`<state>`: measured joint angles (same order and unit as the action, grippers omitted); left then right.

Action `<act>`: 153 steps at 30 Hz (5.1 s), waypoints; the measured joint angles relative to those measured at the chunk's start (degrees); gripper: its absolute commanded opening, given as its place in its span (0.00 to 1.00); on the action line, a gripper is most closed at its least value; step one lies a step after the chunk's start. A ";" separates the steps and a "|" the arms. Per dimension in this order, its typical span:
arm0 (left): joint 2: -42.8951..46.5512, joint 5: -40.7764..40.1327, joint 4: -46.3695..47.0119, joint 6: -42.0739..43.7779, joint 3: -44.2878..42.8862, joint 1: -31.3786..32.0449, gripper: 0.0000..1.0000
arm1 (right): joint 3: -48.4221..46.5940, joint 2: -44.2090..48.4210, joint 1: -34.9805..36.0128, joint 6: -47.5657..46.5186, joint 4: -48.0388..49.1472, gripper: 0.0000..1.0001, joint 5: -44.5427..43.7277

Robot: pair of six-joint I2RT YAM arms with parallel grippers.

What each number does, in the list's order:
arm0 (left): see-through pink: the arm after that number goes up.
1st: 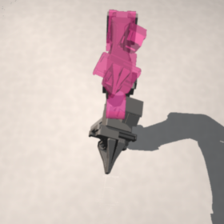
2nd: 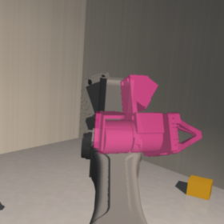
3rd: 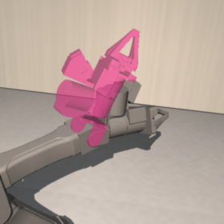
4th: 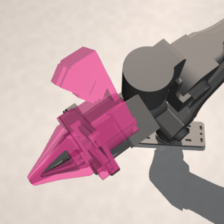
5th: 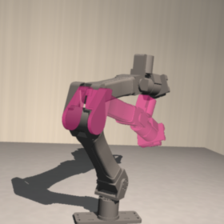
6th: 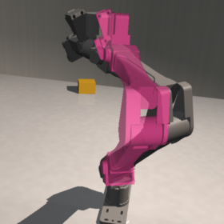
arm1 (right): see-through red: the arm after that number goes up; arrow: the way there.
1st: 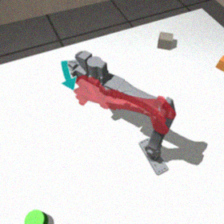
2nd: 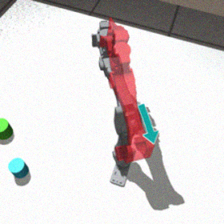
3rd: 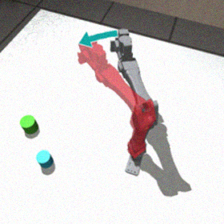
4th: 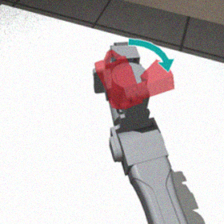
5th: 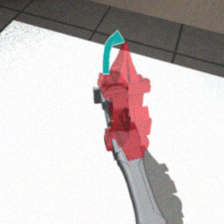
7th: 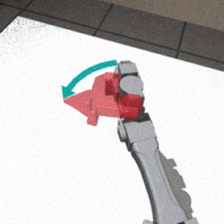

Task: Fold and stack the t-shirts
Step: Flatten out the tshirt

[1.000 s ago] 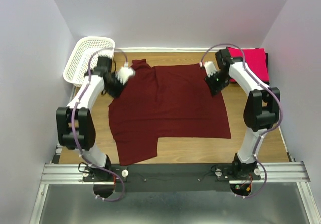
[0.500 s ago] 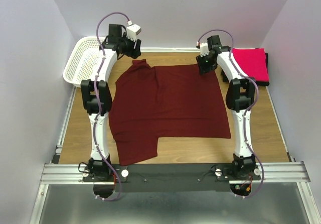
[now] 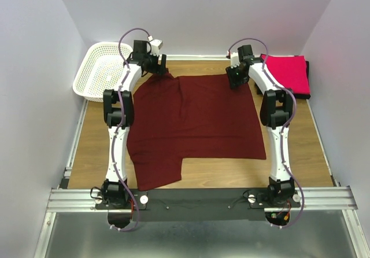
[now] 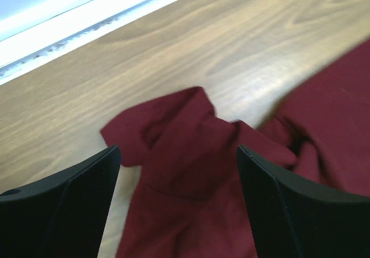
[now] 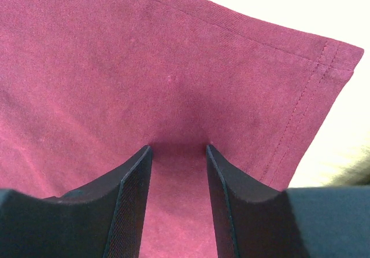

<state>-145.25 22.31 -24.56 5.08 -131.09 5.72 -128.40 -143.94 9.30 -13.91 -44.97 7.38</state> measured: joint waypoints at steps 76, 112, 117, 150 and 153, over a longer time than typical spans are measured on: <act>63.71 11.67 0.90 62.84 73.42 -3.15 0.77 | 21.05 25.07 -2.14 -13.99 -9.09 0.63 9.42; 51.19 11.47 -15.63 52.13 65.64 -14.14 0.68 | 10.54 6.71 -5.62 -14.08 -11.74 0.01 13.57; 50.95 11.06 -21.55 55.25 65.66 -14.45 0.72 | 11.41 7.45 -5.62 -14.08 -11.80 0.00 13.94; 40.98 18.51 -29.73 45.97 52.26 -16.63 0.00 | 12.74 15.93 -5.81 -14.19 -12.13 0.01 14.23; 41.24 17.51 -28.68 43.71 45.22 -16.46 0.00 | 12.31 17.55 -6.45 -13.66 -11.87 0.01 14.51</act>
<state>-104.01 39.81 -53.23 48.80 -85.86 -10.74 -116.09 -126.39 2.85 -27.57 -56.84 21.89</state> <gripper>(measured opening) 0.009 0.012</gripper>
